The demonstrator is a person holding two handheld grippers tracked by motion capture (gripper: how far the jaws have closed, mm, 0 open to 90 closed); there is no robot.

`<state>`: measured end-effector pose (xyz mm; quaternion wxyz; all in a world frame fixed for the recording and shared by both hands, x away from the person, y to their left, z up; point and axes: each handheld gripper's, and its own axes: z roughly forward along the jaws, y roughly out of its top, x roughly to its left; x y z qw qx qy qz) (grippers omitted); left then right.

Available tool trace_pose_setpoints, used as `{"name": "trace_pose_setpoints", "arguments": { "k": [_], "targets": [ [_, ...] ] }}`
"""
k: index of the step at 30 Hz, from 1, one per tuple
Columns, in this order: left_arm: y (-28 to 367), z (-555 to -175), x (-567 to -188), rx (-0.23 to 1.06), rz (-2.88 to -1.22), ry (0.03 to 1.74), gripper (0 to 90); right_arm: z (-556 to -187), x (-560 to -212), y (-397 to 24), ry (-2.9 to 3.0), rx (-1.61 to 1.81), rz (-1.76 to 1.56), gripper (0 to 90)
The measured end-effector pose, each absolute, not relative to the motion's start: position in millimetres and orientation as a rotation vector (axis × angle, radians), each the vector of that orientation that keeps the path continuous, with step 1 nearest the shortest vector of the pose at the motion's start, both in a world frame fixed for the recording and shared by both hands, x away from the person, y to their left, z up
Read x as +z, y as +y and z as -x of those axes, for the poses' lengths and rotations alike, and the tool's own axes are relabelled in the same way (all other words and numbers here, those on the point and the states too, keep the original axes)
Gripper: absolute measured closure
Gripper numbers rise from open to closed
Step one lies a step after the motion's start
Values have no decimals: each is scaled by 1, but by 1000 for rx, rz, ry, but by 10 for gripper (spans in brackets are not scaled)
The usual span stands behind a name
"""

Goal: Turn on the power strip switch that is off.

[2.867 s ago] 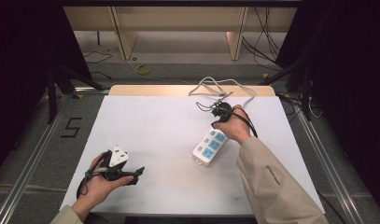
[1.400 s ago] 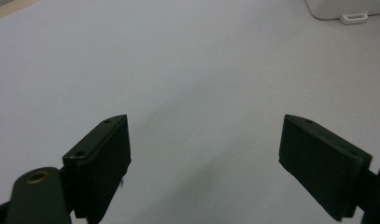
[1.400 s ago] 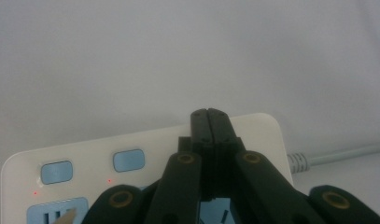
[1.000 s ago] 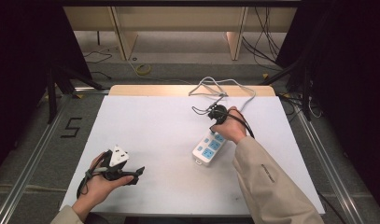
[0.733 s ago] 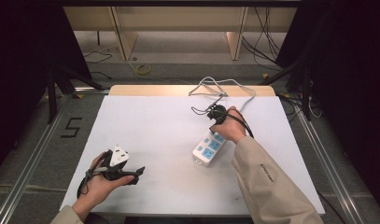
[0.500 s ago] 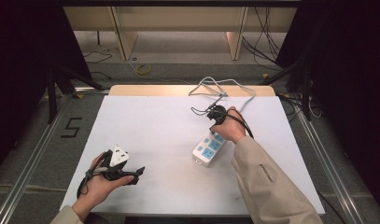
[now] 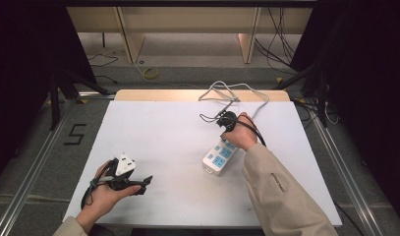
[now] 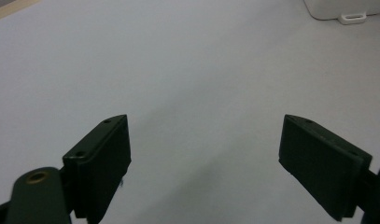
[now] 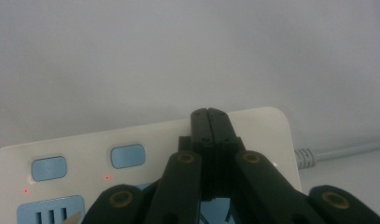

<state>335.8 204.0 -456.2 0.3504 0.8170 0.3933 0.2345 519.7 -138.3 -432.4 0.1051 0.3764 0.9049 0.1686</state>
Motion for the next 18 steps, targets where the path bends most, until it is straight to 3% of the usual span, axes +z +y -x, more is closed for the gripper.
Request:
{"name": "trace_pose_setpoints", "arguments": {
  "k": [18],
  "targets": [
    [204,-336,-456,608,-2119,1017,163,-520,-433,-137,2673,475,-1131,900]
  ]
}}
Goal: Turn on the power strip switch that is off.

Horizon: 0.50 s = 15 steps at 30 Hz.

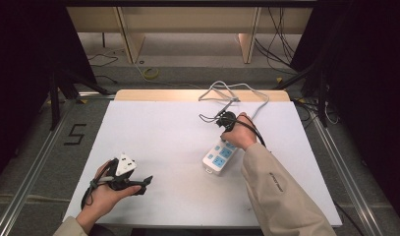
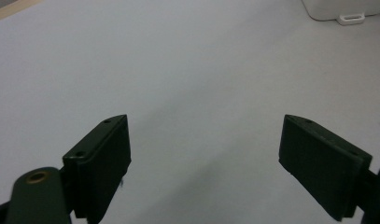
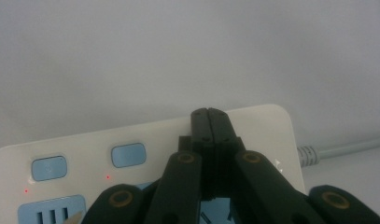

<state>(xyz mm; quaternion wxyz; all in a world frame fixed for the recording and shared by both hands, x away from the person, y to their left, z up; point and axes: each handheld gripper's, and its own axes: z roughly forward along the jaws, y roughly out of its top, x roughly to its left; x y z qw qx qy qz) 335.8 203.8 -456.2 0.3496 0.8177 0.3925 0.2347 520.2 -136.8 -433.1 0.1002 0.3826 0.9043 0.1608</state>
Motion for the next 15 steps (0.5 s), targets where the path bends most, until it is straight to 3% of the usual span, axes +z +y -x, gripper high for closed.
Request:
{"name": "trace_pose_setpoints", "arguments": {
  "k": [15],
  "targets": [
    [204,-336,-456,609,-2119,1019,163,-520,-433,-138,2664,488,-1131,900]
  ]
}}
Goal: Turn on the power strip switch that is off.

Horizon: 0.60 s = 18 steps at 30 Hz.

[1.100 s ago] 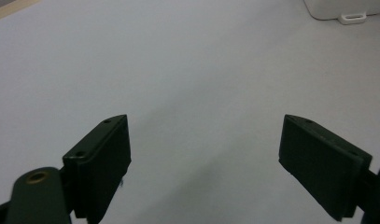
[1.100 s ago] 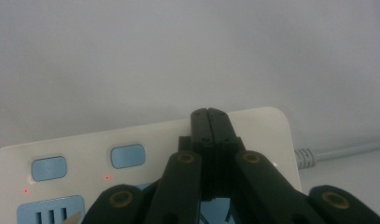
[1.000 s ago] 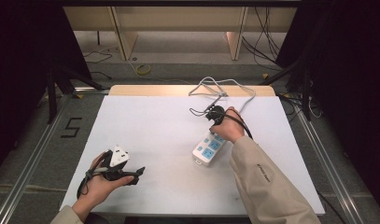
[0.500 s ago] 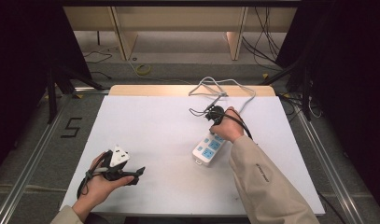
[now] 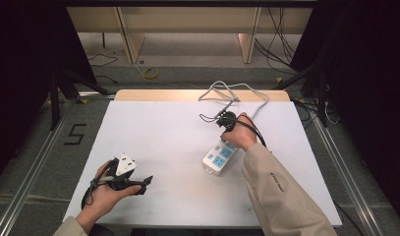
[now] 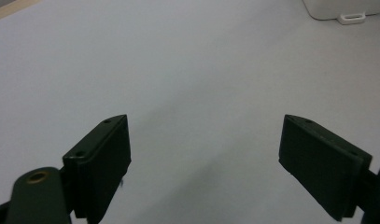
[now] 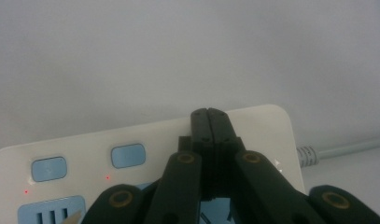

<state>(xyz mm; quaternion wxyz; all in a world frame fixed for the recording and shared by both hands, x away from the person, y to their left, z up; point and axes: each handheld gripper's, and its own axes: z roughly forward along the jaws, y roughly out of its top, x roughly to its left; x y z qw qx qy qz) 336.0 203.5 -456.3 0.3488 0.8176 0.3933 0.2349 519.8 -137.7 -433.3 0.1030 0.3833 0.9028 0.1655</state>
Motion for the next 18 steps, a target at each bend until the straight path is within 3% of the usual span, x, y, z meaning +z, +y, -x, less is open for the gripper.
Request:
{"name": "trace_pose_setpoints", "arguments": {
  "k": [18],
  "targets": [
    [202,-336,-457,610,-2115,1015,163,-518,-432,-138,2660,488,-1119,900]
  ]
}}
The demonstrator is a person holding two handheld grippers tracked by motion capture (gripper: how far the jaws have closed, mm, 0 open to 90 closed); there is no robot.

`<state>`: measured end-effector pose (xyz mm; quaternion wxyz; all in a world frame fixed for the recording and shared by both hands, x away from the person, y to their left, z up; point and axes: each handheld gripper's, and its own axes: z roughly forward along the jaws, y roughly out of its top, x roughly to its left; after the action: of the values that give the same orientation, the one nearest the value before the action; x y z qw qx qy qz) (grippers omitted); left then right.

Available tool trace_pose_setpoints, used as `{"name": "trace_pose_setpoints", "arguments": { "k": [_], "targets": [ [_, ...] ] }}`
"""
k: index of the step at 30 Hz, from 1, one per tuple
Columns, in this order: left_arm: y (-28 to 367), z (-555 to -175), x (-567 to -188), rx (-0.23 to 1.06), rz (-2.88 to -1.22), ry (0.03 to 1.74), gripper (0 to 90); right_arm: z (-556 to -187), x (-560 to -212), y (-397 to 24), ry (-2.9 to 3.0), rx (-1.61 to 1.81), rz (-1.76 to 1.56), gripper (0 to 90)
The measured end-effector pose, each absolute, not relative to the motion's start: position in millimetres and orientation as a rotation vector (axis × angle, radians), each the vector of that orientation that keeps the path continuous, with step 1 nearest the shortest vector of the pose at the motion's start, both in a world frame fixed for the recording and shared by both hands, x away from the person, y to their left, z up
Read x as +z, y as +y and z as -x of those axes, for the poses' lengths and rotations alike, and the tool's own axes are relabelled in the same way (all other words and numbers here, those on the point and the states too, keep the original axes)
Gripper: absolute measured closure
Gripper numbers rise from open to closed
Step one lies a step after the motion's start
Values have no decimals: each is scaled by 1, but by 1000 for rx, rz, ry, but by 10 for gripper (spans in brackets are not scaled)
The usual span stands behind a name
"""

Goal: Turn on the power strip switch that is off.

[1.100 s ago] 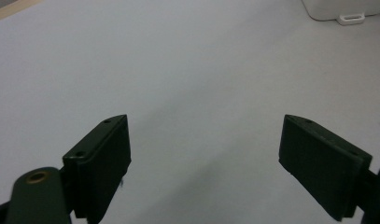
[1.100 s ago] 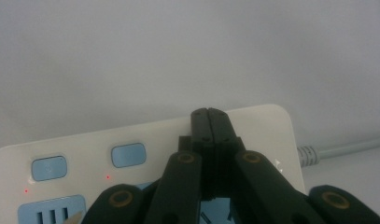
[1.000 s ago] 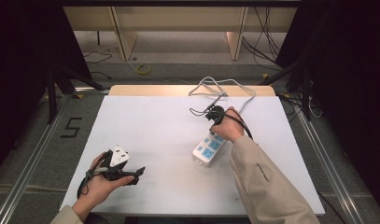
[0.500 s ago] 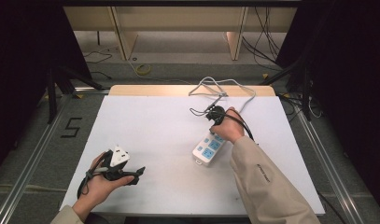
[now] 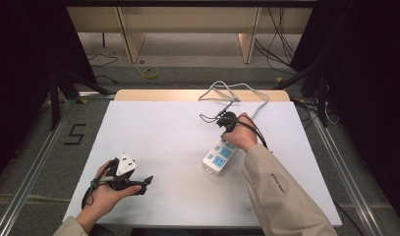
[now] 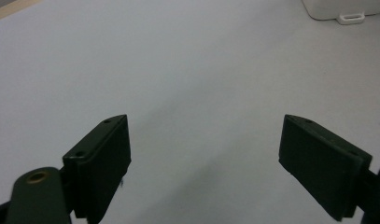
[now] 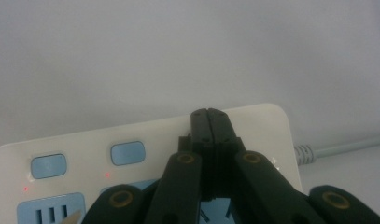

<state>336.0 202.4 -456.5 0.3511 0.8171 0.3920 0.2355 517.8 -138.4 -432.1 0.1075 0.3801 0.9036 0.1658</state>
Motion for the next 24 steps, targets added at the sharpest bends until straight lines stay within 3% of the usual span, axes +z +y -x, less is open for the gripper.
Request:
{"name": "trace_pose_setpoints", "arguments": {
  "k": [24],
  "targets": [
    [203,-337,-457,606,-2118,1016,164,-510,-425,-151,2622,583,-1135,900]
  ]
}}
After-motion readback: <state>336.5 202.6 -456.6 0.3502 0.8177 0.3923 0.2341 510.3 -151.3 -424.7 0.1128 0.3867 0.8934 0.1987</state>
